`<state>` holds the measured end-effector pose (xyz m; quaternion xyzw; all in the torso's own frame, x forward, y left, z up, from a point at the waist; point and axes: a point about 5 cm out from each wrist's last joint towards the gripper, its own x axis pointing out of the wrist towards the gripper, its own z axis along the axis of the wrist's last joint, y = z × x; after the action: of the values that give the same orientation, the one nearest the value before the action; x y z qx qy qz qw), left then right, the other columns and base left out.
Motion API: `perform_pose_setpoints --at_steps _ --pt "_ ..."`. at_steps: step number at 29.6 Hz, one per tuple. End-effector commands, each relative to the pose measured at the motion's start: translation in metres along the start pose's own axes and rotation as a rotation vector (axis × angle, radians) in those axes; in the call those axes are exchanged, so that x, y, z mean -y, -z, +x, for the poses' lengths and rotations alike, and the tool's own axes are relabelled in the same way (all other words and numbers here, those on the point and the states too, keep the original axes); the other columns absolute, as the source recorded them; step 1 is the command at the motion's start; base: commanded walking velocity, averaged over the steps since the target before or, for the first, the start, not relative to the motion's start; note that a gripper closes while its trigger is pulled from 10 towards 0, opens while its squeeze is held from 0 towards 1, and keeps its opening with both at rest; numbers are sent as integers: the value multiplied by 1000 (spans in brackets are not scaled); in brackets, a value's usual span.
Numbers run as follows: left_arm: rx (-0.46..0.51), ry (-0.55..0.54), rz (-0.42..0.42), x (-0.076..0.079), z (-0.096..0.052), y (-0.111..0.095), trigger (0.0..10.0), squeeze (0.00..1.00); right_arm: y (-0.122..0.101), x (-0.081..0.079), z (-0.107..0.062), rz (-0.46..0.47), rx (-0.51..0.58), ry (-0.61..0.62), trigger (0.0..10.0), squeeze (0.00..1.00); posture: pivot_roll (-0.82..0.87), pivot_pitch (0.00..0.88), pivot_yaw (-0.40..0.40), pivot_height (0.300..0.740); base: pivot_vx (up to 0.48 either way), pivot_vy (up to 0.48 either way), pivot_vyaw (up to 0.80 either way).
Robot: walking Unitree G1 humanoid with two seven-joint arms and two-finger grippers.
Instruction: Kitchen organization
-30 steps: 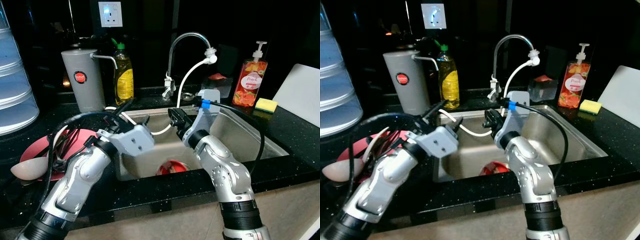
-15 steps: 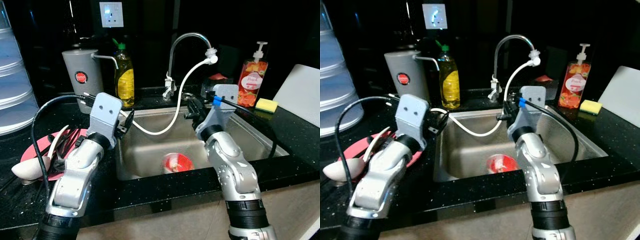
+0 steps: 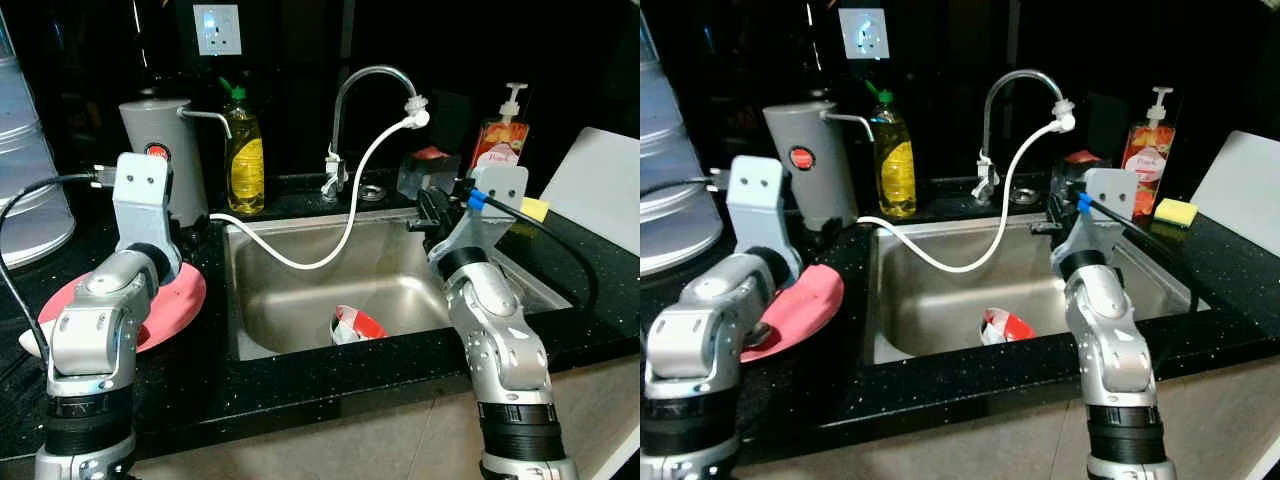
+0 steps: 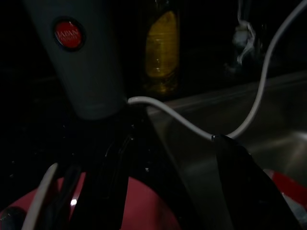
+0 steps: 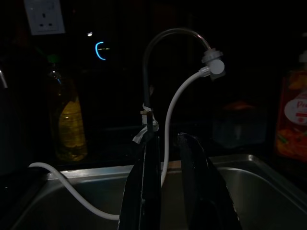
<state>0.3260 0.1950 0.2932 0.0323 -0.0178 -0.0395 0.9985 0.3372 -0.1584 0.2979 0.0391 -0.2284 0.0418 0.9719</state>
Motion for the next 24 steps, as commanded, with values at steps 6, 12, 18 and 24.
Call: perform_pose_setpoints --at_steps 6,12,18,24 --pt "-24 -221 18 -32 -3 4 10000 0 2 -2 -2 1 5 1 10000 0 -17 32 4 740 0 0 0" --pt "-61 -400 84 -52 -9 7 10000 0 5 -4 -4 5 -4 -8 10000 0 -16 30 5 740 0 0 0" --pt "-83 -595 67 -71 -17 13 10000 0 7 -5 -4 7 -6 -11 10000 0 -14 27 6 740 0 0 0" --pt "-85 -618 22 -71 -16 20 10000 1000 8 -7 -4 9 -9 -19 10000 0 -17 22 8 740 0 0 0"
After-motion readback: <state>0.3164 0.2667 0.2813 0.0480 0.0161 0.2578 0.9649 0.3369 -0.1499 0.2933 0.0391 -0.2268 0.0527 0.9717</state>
